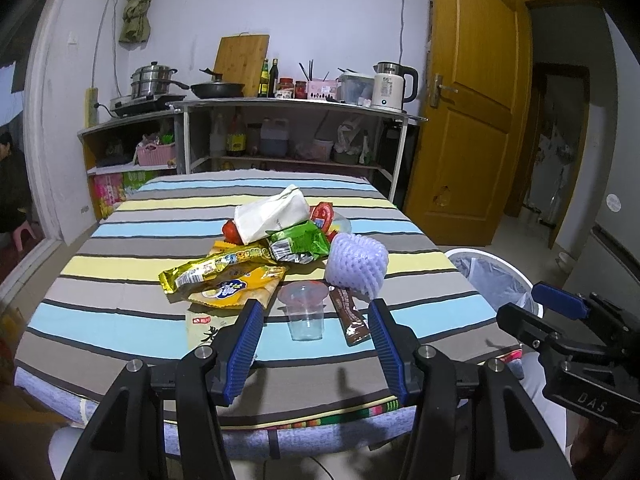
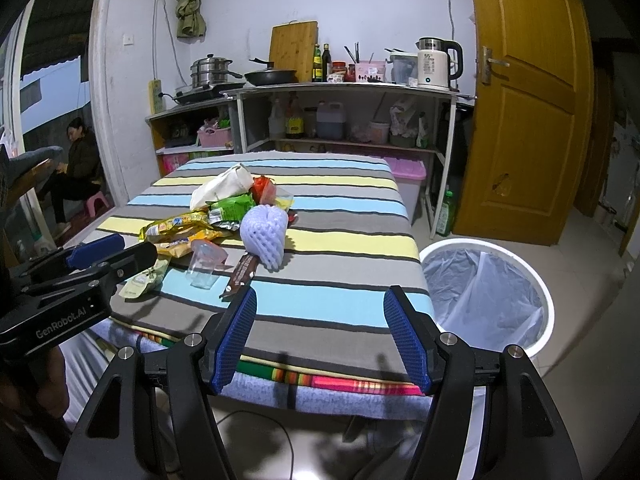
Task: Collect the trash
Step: 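Grasp the gold snack wrapper with the left gripper while the right grasps the white mesh sleeve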
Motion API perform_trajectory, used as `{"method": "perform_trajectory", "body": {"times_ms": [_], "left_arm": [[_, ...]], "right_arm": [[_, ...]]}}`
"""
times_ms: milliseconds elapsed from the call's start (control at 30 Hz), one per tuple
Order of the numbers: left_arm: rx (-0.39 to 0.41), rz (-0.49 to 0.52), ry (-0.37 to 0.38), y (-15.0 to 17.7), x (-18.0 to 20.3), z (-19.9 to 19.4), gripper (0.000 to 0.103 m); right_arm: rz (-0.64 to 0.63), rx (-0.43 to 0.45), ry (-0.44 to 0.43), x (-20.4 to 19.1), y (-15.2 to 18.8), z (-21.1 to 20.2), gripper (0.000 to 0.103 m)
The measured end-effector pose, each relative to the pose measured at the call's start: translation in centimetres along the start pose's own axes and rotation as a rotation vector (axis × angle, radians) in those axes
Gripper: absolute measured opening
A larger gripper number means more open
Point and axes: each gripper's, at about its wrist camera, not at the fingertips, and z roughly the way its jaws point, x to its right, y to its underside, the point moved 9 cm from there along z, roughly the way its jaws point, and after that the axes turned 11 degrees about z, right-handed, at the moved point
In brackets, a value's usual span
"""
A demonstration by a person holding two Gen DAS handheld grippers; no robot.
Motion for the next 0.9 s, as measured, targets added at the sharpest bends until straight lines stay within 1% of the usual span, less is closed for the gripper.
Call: {"method": "perform_trajectory", "body": {"times_ms": [167,333,400,500,600,700,767,900], "left_arm": [[-0.007,-0.036,-0.003,0.3,-1.7,0.9,0.054],[-0.005,-0.064,-0.046,0.1,-4.7,1.6,0.054],[-0.014,-0.065,-0.075,0.0,-6.0,2.2,0.054],[-0.033,-0.069,-0.088,0.1,-7.7,3.4,0.054],[-0.049,-0.075,-0.085,0.3,-9.0,4.5,0.056],[-0.068,-0.088,-0.065,0.7,-10.2,5.8,0.057],[-0.078,-0.078,-0.066,0.7,-10.8,6.6,0.057],[-0.088,-0.042,-0.035,0.4,-11.4,8.2,0.057]], "right_arm": [[-0.012,-0.016,-0.011,-0.4,-0.2,1.3,0.067],[-0.028,-0.036,-0.032,-1.0,-0.6,3.1,0.067],[-0.028,-0.042,-0.041,-1.1,-0.9,4.0,0.067],[-0.036,-0.052,-0.055,-1.8,-1.4,5.2,0.067],[-0.044,-0.068,-0.072,-2.5,-1.9,6.8,0.067],[-0.052,-0.092,-0.08,-3.0,-2.1,8.5,0.067],[-0.057,-0.101,-0.083,-3.4,-2.3,9.4,0.067],[-0.069,-0.126,-0.094,-4.2,-2.7,11.3,0.067]]}}
